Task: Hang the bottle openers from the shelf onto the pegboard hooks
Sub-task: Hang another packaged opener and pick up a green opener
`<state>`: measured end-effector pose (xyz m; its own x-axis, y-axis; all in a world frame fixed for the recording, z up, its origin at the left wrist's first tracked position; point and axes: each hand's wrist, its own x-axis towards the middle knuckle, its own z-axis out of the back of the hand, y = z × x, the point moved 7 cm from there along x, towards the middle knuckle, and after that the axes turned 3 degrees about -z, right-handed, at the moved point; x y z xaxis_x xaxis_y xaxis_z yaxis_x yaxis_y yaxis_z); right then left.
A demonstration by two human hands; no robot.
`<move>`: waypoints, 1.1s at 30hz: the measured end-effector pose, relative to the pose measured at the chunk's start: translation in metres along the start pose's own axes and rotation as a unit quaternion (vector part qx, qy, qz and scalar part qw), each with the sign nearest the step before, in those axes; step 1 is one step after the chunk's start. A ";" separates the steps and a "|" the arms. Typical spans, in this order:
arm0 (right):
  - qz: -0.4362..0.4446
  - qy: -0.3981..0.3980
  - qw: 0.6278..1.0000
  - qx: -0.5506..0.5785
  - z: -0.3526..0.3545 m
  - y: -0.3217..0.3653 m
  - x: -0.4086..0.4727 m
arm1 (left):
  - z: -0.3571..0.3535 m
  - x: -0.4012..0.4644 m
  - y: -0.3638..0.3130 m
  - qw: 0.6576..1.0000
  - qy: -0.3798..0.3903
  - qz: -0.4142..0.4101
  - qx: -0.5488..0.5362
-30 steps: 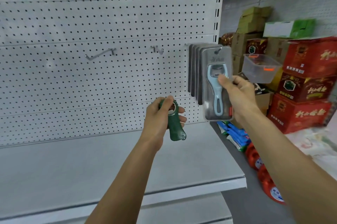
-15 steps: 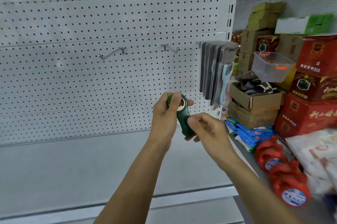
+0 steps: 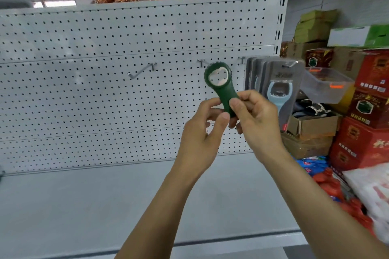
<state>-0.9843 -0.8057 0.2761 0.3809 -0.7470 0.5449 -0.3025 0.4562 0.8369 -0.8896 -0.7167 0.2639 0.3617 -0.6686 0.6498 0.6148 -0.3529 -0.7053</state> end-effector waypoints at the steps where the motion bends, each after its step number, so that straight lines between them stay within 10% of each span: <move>1: 0.004 -0.004 1.000 0.000 -0.001 0.002 0.005 | 0.001 0.001 0.000 1.000 0.004 -0.006 0.016; 16: -0.050 -0.030 0.996 -0.063 -0.013 -0.036 0.045 | 0.022 -0.008 0.047 0.966 0.023 0.023 0.255; 33: -0.116 -0.089 0.987 -0.070 -0.030 -0.083 0.039 | 0.040 -0.019 0.122 0.960 0.083 0.059 0.259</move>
<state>-0.9179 -0.8579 0.2296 0.2617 -0.9068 0.3305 -0.0964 0.3162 0.9438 -0.7936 -0.7212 0.1764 0.3600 -0.7943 0.4895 0.8583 0.0763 -0.5075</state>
